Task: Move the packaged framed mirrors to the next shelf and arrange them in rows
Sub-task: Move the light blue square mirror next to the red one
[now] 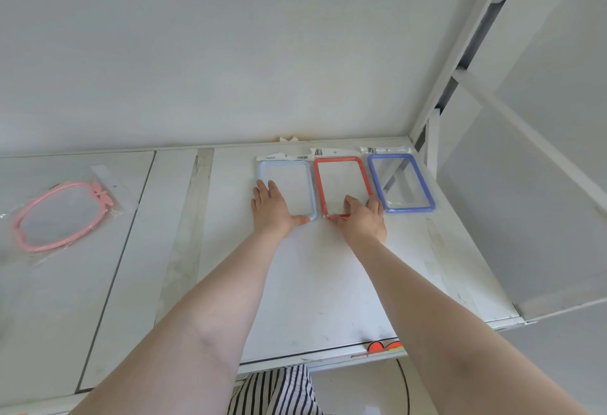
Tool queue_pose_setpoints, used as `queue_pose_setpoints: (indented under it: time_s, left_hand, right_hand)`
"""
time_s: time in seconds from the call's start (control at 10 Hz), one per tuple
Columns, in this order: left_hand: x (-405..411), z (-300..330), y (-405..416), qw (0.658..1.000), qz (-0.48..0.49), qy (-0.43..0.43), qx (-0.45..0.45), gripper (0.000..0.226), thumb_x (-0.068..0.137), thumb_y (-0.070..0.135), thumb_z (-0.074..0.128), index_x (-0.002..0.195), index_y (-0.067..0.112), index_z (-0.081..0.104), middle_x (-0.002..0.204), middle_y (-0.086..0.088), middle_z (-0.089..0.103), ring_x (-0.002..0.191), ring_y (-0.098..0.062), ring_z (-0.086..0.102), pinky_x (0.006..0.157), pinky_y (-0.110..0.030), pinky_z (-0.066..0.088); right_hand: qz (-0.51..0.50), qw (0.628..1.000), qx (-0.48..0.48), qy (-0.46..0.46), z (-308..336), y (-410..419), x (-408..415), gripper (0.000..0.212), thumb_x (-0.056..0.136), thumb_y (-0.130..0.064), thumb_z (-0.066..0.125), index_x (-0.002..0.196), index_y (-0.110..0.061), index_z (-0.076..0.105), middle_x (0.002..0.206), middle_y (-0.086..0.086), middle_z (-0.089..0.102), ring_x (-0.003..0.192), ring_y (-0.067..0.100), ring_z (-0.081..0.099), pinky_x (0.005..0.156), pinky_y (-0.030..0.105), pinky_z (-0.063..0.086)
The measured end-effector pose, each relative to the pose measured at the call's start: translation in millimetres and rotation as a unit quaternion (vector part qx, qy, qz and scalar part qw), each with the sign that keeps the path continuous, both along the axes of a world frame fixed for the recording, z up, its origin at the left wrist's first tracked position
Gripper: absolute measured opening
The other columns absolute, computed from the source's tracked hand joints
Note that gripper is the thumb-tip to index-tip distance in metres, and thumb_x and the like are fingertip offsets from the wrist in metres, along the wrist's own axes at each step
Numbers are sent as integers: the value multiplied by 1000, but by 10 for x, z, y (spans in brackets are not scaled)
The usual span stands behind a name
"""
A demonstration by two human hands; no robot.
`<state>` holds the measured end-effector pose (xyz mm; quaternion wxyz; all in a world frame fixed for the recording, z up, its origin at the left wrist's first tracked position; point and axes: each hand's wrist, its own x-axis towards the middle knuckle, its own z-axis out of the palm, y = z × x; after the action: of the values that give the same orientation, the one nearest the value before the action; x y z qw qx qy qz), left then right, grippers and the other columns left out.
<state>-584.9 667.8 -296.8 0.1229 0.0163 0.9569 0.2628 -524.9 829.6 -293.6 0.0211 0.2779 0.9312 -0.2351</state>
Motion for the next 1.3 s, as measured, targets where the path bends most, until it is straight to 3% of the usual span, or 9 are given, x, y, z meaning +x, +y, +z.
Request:
queue_pose_setpoints:
  time_s: [0.4,0.5,0.6,0.7,0.8,0.9,1.0,1.2,1.3]
  left_hand:
    - [1,6,2,1000,3,2,-7,122,71,51,76,153,5,-3,161,-18,-10,150,-32,-8,122,-43,4]
    - [5,39,1,1000,5,0,-14,119,73,53,73,153,9,-2,161,-18,-10,150,-32,-9,122,-45,2]
    - [14,134,-16,1000,7,8,-8,106,78,54,68,153,10,6,161,-17,-2,151,-32,-2,122,-44,5]
    - [106,318,-59,999,2,36,-14,84,84,48,63,149,11,26,156,-15,25,145,-31,23,119,-41,20]
    - [336,528,-145,999,-14,43,3,60,88,34,61,141,13,41,141,-11,46,131,-30,45,107,-38,37]
    - [676,673,-314,999,-23,33,26,42,89,23,59,130,15,54,133,-6,57,123,-26,53,100,-35,45]
    - [1032,741,-539,1000,-11,14,25,33,88,18,57,121,17,61,124,-2,64,116,-23,59,96,-32,48]
    - [1480,799,-1130,1000,9,-5,-8,31,86,17,57,116,19,65,123,-1,65,116,-23,60,97,-35,49]
    - [1661,798,-1429,1000,21,-5,-9,32,86,17,59,117,18,65,123,-3,65,116,-24,60,98,-35,49]
  right_hand:
    - [-3,1000,3,-6,12,-25,4,44,85,-52,60,120,-28,52,153,10,23,147,29,12,113,44,34]
    - [-5,1000,4,3,65,-41,41,51,86,-49,60,131,-27,49,154,10,23,147,29,13,114,43,32]
    - [-7,1000,10,14,165,-53,111,58,88,-46,61,139,-26,45,154,9,26,147,28,17,114,42,33]
    - [-2,1000,8,15,313,-88,211,54,90,-41,60,139,-23,46,148,8,36,142,27,25,106,41,40]
    - [9,1000,-14,17,477,-166,355,43,93,-33,56,134,-20,51,137,7,49,133,26,38,95,40,47]
    - [49,998,-47,13,607,-345,552,35,92,-32,56,126,-21,57,127,4,59,121,24,52,89,34,48]
    - [94,992,-78,-6,685,-611,775,32,91,-33,58,122,-24,58,125,-2,61,117,18,57,90,29,46]
    - [165,982,-90,-26,733,-1165,1116,30,90,-29,59,120,-27,60,124,-3,61,106,19,62,88,32,52]
    - [197,977,-76,-32,727,-1442,1271,32,89,-30,59,121,-27,60,124,-2,60,111,18,59,88,30,49]
